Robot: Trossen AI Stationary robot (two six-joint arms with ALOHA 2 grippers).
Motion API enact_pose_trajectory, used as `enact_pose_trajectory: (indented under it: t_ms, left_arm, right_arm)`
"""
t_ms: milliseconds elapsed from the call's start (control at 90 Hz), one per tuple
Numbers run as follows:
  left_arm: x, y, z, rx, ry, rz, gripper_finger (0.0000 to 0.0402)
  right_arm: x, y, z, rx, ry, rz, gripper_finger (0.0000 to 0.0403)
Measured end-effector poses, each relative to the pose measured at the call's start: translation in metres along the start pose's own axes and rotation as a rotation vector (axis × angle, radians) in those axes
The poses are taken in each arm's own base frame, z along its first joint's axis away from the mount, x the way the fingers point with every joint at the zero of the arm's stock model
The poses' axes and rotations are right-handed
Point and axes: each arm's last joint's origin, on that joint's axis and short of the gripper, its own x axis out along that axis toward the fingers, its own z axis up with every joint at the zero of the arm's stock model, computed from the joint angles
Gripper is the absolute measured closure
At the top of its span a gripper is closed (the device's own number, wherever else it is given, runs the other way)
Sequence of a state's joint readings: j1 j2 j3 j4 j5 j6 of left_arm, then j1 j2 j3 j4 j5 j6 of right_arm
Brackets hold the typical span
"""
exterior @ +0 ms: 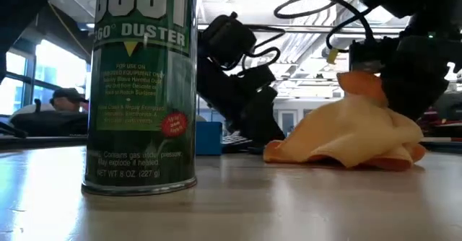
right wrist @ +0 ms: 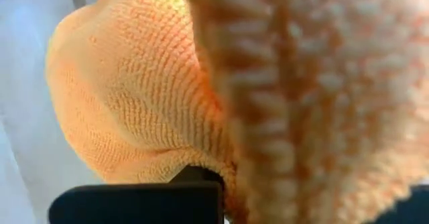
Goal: Apply microfiber cloth
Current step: Wipe the front of the cellphone using microfiber cloth
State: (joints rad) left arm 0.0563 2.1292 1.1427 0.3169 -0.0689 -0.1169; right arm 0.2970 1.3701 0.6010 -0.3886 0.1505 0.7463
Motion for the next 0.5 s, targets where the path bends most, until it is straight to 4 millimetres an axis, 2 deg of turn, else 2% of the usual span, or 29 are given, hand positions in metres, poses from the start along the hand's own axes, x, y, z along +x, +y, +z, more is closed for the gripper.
enact_pose_trajectory:
  t_ms: [178,378,500]
  left_arm:
    - [0.0,-0.004,-0.001,0.022,0.004,0.004,0.0268]
    - [0.0,-0.005,-0.003,0.026,0.01,0.027,0.0268]
    - [0.0,-0.005,-0.003,0.027,0.009,0.044,0.0268]
  right_arm:
    - [0.007,-0.017,0.016,0.078,-0.056,-0.077,0.0403]
    - [0.029,-0.038,0.037,0.104,-0.122,-0.17,0.0403]
    - [0.039,-0.042,0.05,0.117,-0.228,-0.181,0.0403]
